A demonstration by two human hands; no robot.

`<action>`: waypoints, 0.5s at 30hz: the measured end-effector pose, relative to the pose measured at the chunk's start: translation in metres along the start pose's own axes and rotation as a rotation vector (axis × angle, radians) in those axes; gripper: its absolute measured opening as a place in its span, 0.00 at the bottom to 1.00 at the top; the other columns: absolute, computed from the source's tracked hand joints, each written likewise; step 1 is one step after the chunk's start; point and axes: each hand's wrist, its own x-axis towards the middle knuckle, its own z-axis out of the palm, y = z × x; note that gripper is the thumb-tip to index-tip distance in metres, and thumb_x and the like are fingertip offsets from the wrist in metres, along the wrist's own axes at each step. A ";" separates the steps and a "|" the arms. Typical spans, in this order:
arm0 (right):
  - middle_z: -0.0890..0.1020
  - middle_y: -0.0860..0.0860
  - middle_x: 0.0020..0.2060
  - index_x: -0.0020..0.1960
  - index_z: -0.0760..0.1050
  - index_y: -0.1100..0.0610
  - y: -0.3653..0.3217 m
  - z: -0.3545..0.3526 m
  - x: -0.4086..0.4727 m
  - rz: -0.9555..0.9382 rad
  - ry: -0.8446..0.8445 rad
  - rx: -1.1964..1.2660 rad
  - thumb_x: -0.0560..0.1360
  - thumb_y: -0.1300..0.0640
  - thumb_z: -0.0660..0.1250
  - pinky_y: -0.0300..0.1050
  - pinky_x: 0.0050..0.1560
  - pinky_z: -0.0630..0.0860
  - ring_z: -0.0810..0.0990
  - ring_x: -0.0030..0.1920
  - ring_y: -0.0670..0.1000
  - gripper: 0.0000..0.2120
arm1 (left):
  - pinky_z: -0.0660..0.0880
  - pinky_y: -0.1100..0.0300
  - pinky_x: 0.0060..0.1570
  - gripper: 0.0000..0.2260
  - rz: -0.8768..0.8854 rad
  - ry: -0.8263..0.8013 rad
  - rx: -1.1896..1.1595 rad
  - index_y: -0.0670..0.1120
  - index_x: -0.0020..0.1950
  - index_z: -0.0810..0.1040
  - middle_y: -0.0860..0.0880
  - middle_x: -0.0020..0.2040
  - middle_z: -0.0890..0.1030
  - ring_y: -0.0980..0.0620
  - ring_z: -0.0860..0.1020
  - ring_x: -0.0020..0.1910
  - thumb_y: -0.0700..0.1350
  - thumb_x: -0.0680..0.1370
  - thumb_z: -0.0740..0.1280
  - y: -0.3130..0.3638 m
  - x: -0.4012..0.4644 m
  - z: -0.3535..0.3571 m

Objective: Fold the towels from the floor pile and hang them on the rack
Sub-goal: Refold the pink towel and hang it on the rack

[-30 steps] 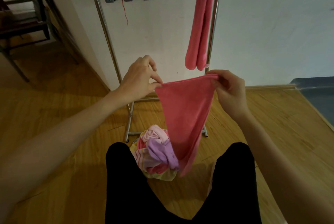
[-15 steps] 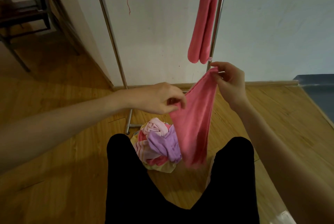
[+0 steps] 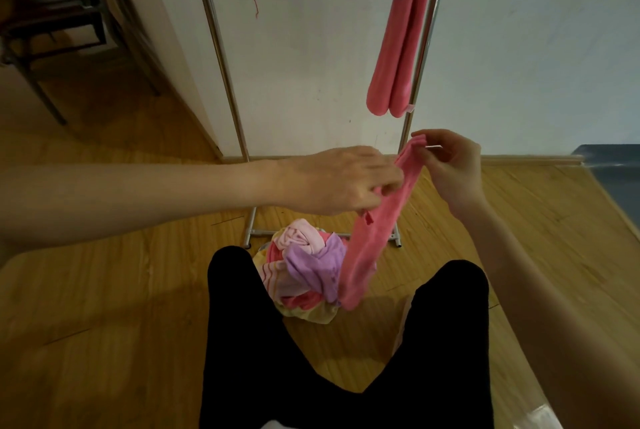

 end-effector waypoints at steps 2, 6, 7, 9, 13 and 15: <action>0.83 0.49 0.44 0.52 0.80 0.58 -0.001 0.000 0.000 -0.017 -0.008 0.015 0.74 0.67 0.67 0.35 0.47 0.78 0.82 0.45 0.44 0.09 | 0.76 0.50 0.52 0.05 0.113 -0.017 0.014 0.41 0.40 0.78 0.43 0.45 0.80 0.45 0.79 0.46 0.34 0.75 0.66 0.001 0.007 0.001; 0.83 0.51 0.43 0.51 0.80 0.59 -0.001 0.001 -0.001 -0.028 -0.003 0.028 0.74 0.67 0.68 0.34 0.48 0.78 0.82 0.43 0.42 0.08 | 0.77 0.49 0.36 0.04 0.106 -0.136 -0.011 0.40 0.43 0.76 0.44 0.36 0.77 0.44 0.76 0.34 0.33 0.75 0.65 -0.002 0.010 0.002; 0.83 0.52 0.43 0.51 0.80 0.58 -0.001 0.001 -0.002 -0.030 -0.011 0.032 0.74 0.67 0.68 0.36 0.48 0.78 0.83 0.44 0.45 0.08 | 0.76 0.50 0.31 0.03 0.063 -0.148 -0.016 0.40 0.43 0.75 0.45 0.35 0.76 0.45 0.75 0.32 0.33 0.74 0.66 -0.004 0.009 0.001; 0.83 0.51 0.43 0.50 0.80 0.58 -0.002 0.000 -0.004 -0.034 -0.031 0.034 0.73 0.68 0.68 0.39 0.49 0.79 0.83 0.45 0.48 0.09 | 0.75 0.52 0.27 0.04 -0.024 -0.143 -0.026 0.40 0.44 0.75 0.45 0.35 0.76 0.45 0.74 0.31 0.34 0.74 0.68 -0.010 0.008 -0.001; 0.84 0.50 0.41 0.49 0.80 0.60 -0.013 -0.001 -0.010 -0.011 -0.072 0.109 0.72 0.67 0.71 0.35 0.45 0.78 0.84 0.42 0.45 0.08 | 0.74 0.52 0.29 0.05 -0.256 -0.077 -0.074 0.41 0.45 0.77 0.45 0.37 0.79 0.45 0.76 0.33 0.42 0.77 0.63 -0.020 0.007 -0.005; 0.84 0.51 0.41 0.49 0.81 0.60 -0.019 -0.002 -0.013 -0.001 -0.125 0.146 0.70 0.66 0.72 0.37 0.45 0.79 0.84 0.43 0.47 0.08 | 0.73 0.54 0.31 0.12 -0.394 -0.044 -0.125 0.42 0.46 0.79 0.47 0.39 0.81 0.47 0.78 0.35 0.47 0.78 0.58 -0.020 0.005 -0.006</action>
